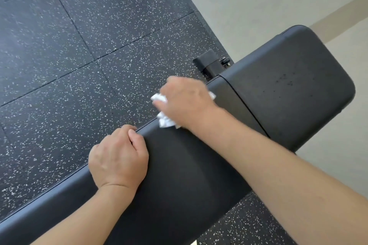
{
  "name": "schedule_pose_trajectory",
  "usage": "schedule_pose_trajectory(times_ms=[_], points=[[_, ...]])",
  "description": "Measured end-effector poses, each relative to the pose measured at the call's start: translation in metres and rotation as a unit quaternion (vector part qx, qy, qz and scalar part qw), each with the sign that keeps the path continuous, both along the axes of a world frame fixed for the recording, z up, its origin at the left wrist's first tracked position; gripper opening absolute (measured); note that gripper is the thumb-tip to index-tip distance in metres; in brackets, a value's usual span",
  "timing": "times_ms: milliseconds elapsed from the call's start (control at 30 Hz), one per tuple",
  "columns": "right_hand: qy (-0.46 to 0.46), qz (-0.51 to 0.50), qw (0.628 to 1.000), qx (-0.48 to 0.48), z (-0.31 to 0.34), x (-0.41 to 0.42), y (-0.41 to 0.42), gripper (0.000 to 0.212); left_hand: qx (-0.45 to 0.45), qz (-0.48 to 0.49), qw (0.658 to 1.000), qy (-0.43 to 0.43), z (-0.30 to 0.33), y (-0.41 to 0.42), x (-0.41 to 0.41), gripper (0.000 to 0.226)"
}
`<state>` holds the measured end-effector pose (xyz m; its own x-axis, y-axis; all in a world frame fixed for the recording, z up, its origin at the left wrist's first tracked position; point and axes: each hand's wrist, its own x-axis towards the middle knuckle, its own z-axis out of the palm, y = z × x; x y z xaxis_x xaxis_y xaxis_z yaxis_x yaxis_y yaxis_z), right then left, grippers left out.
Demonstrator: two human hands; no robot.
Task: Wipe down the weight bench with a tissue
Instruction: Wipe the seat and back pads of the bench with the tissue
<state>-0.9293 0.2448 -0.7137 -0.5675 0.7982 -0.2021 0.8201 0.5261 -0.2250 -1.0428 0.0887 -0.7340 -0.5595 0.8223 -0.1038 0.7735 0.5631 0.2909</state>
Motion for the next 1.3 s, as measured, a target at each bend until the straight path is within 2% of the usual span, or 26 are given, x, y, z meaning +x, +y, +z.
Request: schedule_pose_trajectory(times_ms=[133,467,633,733,967,1067,1167,1300], points=[[-0.060,-0.106,0.991,0.058,-0.001,0.046,0.034,0.040,0.009,0.009,1.000,0.009,-0.001,0.000,0.000,0.036],[-0.050,-0.062,0.996,0.050,-0.010,-0.020,-0.017,0.028,-0.046,-0.023,0.999,-0.006,-0.005,0.001,-0.007,0.039],[-0.083,-0.082,0.992,0.041,-0.006,-0.024,-0.025,0.032,-0.065,-0.056,0.996,-0.035,-0.004,-0.002,-0.013,0.037],[-0.087,-0.089,0.992,0.033,-0.003,-0.038,-0.044,0.041,-0.073,-0.116,0.987,-0.081,0.001,-0.010,-0.026,0.041],[-0.089,-0.050,0.994,0.034,-0.007,-0.117,-0.123,0.038,-0.090,-0.115,0.989,-0.036,0.011,-0.146,-0.147,0.044],[-0.074,-0.028,0.997,0.020,-0.005,-0.164,-0.172,0.034,-0.117,-0.100,0.986,-0.057,0.014,-0.192,-0.191,0.051],[-0.052,0.004,0.999,0.012,-0.003,-0.211,-0.222,0.032,-0.100,-0.091,0.988,-0.076,0.013,-0.222,-0.217,0.052],[-0.030,0.034,0.999,0.006,-0.004,-0.264,-0.274,0.034,-0.092,-0.133,0.987,-0.019,0.006,-0.252,-0.263,0.043]])
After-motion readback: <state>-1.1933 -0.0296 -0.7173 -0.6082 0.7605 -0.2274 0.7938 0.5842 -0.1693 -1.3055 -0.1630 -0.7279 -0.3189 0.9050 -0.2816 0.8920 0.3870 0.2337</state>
